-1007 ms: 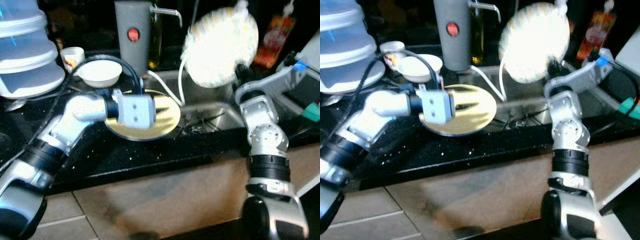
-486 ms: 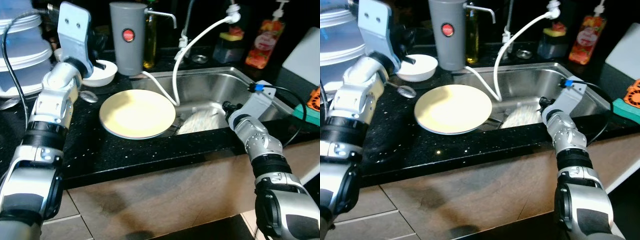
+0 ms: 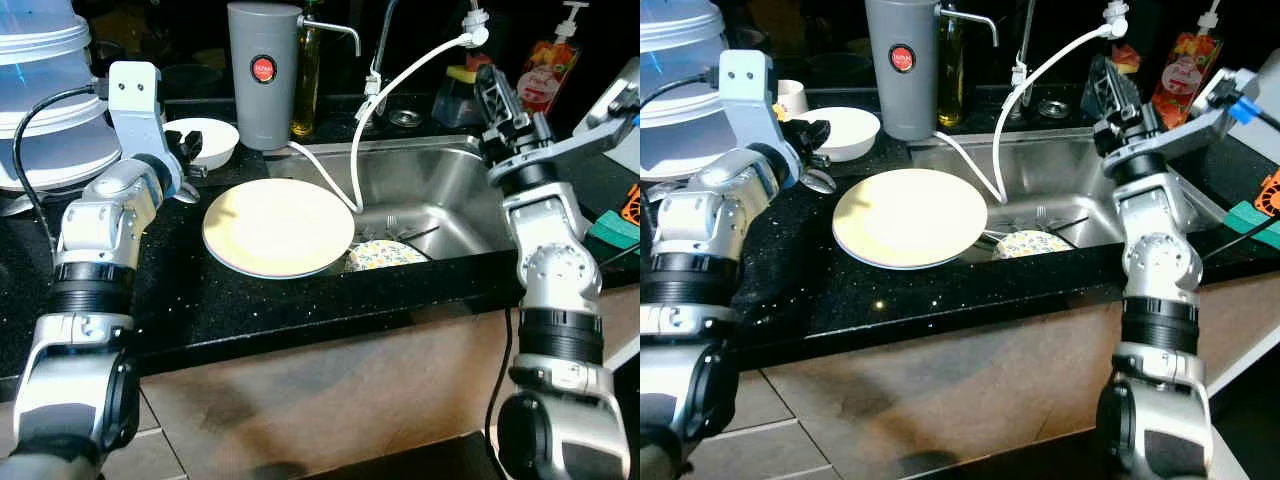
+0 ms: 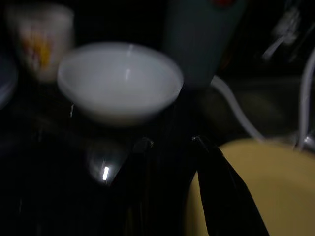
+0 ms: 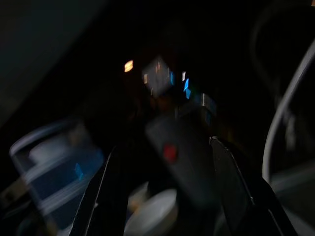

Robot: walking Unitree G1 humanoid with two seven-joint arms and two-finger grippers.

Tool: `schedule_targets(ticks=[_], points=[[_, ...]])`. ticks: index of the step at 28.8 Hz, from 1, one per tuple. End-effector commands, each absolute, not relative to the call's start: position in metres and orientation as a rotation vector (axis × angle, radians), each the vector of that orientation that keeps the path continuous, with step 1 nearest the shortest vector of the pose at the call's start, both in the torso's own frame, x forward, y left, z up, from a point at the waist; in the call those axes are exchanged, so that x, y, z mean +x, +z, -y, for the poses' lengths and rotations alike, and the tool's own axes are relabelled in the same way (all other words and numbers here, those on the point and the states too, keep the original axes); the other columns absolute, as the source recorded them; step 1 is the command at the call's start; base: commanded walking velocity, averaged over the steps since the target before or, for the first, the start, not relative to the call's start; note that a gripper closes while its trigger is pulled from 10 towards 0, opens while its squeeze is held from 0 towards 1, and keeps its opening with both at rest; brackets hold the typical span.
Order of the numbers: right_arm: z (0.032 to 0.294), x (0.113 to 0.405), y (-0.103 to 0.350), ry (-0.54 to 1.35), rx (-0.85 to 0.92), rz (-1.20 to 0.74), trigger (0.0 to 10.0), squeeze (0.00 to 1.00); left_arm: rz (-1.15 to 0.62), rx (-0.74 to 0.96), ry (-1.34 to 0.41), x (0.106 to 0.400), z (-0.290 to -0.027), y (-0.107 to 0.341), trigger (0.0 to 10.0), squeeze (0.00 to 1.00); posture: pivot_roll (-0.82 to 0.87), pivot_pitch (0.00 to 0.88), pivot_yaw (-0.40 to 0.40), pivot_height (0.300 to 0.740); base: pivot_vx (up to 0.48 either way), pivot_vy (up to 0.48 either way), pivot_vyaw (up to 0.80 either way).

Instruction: Kitchen organization

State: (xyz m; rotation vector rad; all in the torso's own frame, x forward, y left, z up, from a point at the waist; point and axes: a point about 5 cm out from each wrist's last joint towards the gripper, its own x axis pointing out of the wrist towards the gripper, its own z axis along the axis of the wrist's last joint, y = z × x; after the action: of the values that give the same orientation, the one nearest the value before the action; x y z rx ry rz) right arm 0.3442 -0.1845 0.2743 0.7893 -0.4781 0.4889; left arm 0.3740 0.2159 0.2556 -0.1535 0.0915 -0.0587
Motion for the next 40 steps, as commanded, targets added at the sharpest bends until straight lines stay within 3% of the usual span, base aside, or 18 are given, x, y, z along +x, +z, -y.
schedule_targets(ticks=[1,2,6,7,8,13,16,20,27,35,40], points=[[0.173,0.343,0.268,0.533,0.806,0.419,10.0,0.00,-0.109,-0.174,-0.045,0.369,-0.221,0.254,10.0,0.00,0.08,0.000,-0.038,0.740,0.000,0.000,0.00],[0.173,0.343,0.268,0.533,0.806,0.419,10.0,0.00,-0.109,-0.174,-0.045,0.369,-0.221,0.254,10.0,0.00,0.08,0.000,-0.038,0.740,0.000,0.000,0.00],[0.121,0.352,0.207,0.522,0.863,0.064,10.0,0.00,-0.020,-0.278,-0.272,0.345,-0.226,0.247,10.0,0.00,0.09,0.000,-0.039,0.740,0.000,0.000,0.00],[0.121,0.352,0.207,0.522,0.863,0.064,10.0,0.00,-0.020,-0.278,-0.272,0.345,-0.226,0.247,10.0,0.00,0.09,0.000,-0.039,0.740,0.000,0.000,0.00],[0.101,0.355,0.180,0.484,0.838,-0.106,10.0,0.00,-0.046,-0.372,-0.240,0.338,-0.243,0.234,10.0,0.00,0.10,0.000,-0.039,0.740,0.000,0.000,0.00],[0.091,0.357,0.169,0.481,0.842,-0.180,10.0,0.00,-0.094,-0.508,-0.204,0.333,-0.253,0.219,10.0,0.00,0.10,0.000,-0.039,0.740,0.000,0.000,0.00],[0.086,0.363,0.164,0.430,0.729,-0.220,10.0,0.00,-0.243,-0.600,-0.220,0.323,-0.247,0.193,10.0,0.00,0.12,0.000,-0.035,0.740,0.000,0.000,0.00],[0.087,0.368,0.171,0.375,0.607,-0.179,10.0,0.00,-0.310,-0.713,-0.338,0.318,-0.230,0.188,10.0,0.00,0.12,0.000,-0.042,0.740,0.000,0.000,0.00],[0.084,0.368,0.177,0.389,0.580,-0.156,10.0,0.00,-0.308,-0.710,-0.394,0.329,-0.206,0.193,10.0,0.00,0.12,0.000,-0.038,0.740,0.000,0.000,0.00],[0.090,0.368,0.190,0.374,0.563,-0.080,10.0,0.00,-0.277,-0.692,-0.393,0.336,-0.202,0.204,10.0,0.00,0.10,0.000,-0.035,0.740,0.000,0.000,0.00],[0.120,0.348,0.266,0.382,0.512,0.419,10.0,0.00,-0.211,-0.327,-0.200,0.343,-0.220,0.214,10.0,0.00,0.10,0.000,-0.035,0.740,0.000,0.000,0.00]])
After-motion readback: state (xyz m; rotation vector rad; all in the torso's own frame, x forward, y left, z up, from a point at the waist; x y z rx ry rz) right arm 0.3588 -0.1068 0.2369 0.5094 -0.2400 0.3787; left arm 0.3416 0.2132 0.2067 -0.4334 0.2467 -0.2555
